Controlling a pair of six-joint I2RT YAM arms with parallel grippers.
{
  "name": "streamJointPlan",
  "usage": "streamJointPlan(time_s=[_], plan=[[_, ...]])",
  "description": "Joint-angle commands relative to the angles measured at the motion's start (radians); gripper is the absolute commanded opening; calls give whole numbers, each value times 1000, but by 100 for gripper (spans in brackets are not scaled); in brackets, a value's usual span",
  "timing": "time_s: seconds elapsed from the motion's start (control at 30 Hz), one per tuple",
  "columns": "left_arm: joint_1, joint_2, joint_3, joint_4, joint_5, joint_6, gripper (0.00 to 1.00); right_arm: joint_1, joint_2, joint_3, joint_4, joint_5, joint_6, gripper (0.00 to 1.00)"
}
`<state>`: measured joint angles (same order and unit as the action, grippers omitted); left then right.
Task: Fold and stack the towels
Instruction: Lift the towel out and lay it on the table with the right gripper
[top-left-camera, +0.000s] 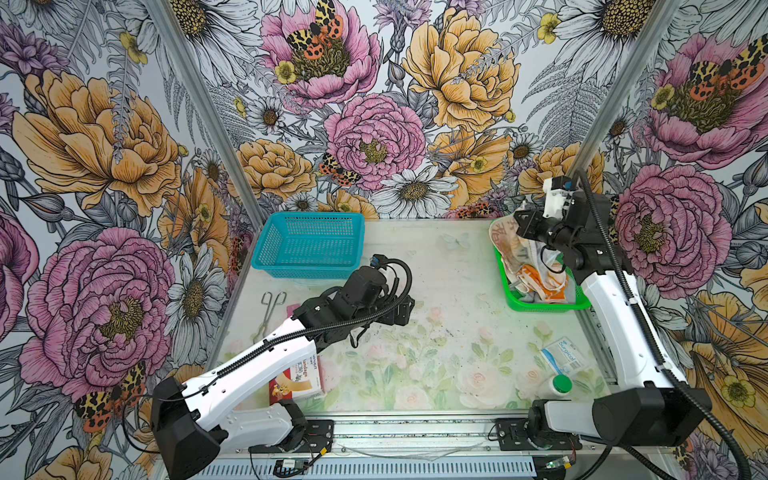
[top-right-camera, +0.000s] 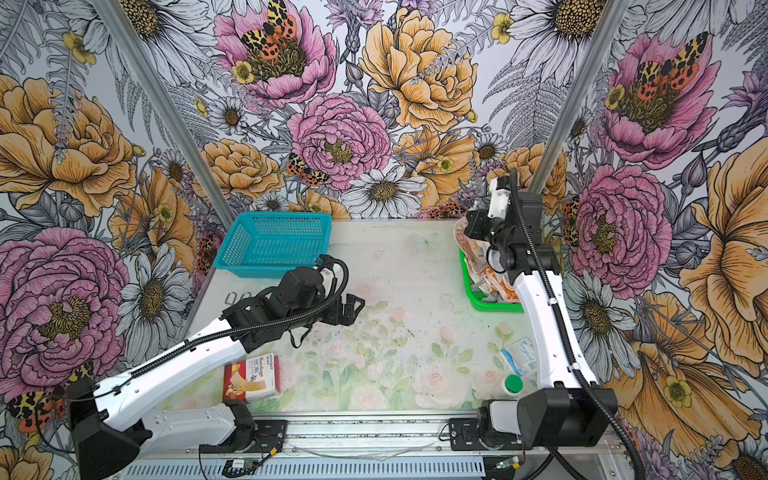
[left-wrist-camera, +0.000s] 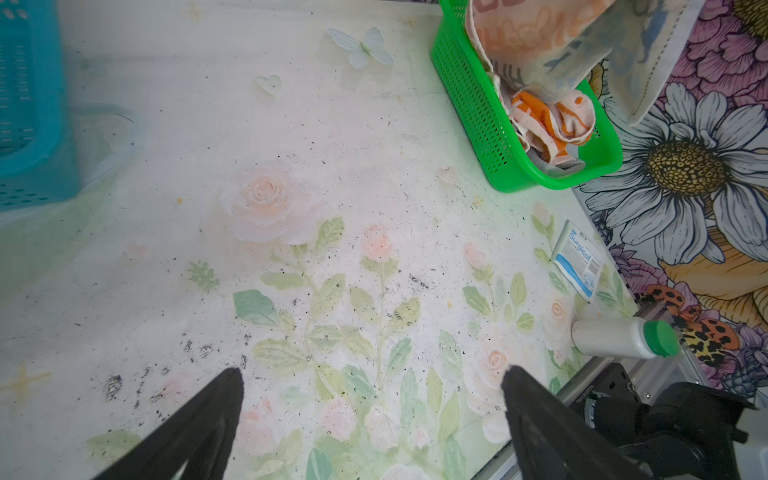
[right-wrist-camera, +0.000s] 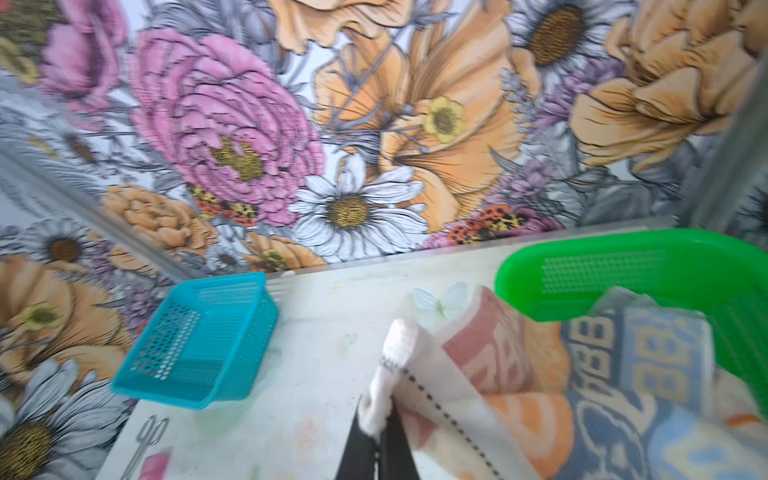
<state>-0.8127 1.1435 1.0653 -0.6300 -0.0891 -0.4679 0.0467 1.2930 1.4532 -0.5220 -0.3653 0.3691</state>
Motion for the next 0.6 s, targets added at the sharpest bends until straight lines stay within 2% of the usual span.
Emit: streamJointPlan(time_s=[0.0, 0.13, 0.27, 0.4, 0.5, 0.57], plan=[[49, -64, -45, 5, -21, -6, 99, 165, -32, 8, -16, -31, 40, 0], [78, -114, -99, 3, -37, -29, 99, 393, -52, -52, -12, 81, 80, 0], [92, -150, -155, -16, -62, -85, 99, 576, -43, -226, 53, 206, 162, 0], [104, -132, -179, -82, -93, -143, 99, 691, 33, -407, 184, 214, 251, 0], [106, -123, -182, -143, -112, -179, 99, 790, 100, -466, 222, 219, 293, 0], [107, -135, -193, -169, -167, -197, 99, 872, 139, -495, 258, 224, 329, 0]])
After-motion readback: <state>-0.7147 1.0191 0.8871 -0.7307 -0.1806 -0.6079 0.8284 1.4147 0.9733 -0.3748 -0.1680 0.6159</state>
